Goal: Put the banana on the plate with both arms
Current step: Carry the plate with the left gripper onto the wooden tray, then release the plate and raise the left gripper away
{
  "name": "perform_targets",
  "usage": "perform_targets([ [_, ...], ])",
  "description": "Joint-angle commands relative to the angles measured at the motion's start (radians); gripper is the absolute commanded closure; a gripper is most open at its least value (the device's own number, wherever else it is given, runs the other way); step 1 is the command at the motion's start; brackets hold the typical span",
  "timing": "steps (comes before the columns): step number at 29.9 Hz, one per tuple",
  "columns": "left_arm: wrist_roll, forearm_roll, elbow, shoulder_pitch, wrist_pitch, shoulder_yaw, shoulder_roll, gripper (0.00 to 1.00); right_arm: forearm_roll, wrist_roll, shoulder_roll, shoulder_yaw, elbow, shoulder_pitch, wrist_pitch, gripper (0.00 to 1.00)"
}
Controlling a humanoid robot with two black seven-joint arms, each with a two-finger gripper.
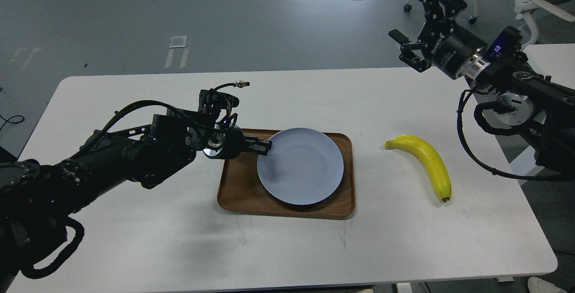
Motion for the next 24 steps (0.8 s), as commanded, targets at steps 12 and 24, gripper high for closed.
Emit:
perform_targets([
  [12, -0.010, -0.025, -0.032, -0.025, -0.006, -0.008, 0.025, 0.04, 0.000, 0.000, -0.011, -0.003, 0.005, -0.004, 0.000, 0.00],
  [24, -0.061, -0.992, -0.179, -0.080, -0.009, -0.188, 0.271, 0.02, -0.089, 0.000, -0.207, -0.121, 0.162, -0.001, 0.000, 0.00],
])
